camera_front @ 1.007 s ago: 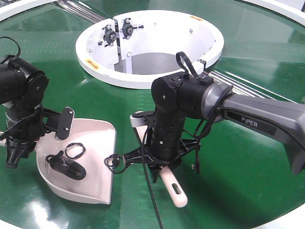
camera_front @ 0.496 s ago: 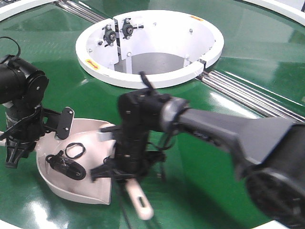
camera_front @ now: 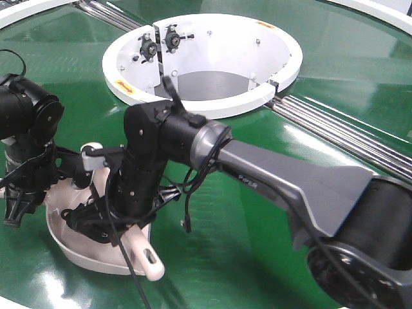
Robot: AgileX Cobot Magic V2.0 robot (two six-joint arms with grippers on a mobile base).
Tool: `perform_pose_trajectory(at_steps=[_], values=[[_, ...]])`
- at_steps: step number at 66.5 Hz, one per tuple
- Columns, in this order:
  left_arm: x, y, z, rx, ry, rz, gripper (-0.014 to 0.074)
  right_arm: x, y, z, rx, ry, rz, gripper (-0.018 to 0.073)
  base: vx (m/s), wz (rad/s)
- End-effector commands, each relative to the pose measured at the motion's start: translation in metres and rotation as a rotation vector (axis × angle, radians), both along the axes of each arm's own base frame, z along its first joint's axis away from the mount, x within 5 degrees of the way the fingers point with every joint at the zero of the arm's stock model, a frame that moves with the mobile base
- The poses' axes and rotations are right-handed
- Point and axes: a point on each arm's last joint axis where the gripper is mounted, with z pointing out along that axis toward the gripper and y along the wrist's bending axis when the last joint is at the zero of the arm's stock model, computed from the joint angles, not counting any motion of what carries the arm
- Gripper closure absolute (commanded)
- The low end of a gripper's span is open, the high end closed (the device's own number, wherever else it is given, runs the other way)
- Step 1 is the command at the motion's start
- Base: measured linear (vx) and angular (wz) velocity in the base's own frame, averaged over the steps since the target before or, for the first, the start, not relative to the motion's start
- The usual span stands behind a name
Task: Clean and inspect green conveyor with broom and dustpan
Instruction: 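Sweep the brush again, pushing the remaining cable loop into the dustpan, then move the brush back to its spot on the belt with the right gripper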
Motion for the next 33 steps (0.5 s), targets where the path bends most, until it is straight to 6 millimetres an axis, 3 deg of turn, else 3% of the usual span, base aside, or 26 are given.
perform_pose_trajectory(at_steps=[1, 8, 15, 33], values=[[-0.001, -0.004, 0.02, -0.024, -0.066, -0.007, 0.0603, 0.003, -0.023, 0.061, 0.045, -0.106, -0.001, 0.0564, 0.0, 0.0], [-0.001, -0.004, 0.02, -0.024, -0.066, -0.007, 0.0603, 0.011, -0.045, 0.079, 0.042, -0.153, -0.047, 0.0564, 0.0, 0.0], [-0.001, -0.004, 0.02, -0.024, -0.066, -0.007, 0.0603, 0.019, -0.08, 0.087, 0.013, -0.155, -0.113, 0.0564, 0.0, 0.0], [-0.001, -0.004, 0.02, -0.024, -0.066, -0.007, 0.0603, 0.018, -0.186, 0.077, -0.104, -0.091, -0.244, 0.0564, 0.0, 0.0]])
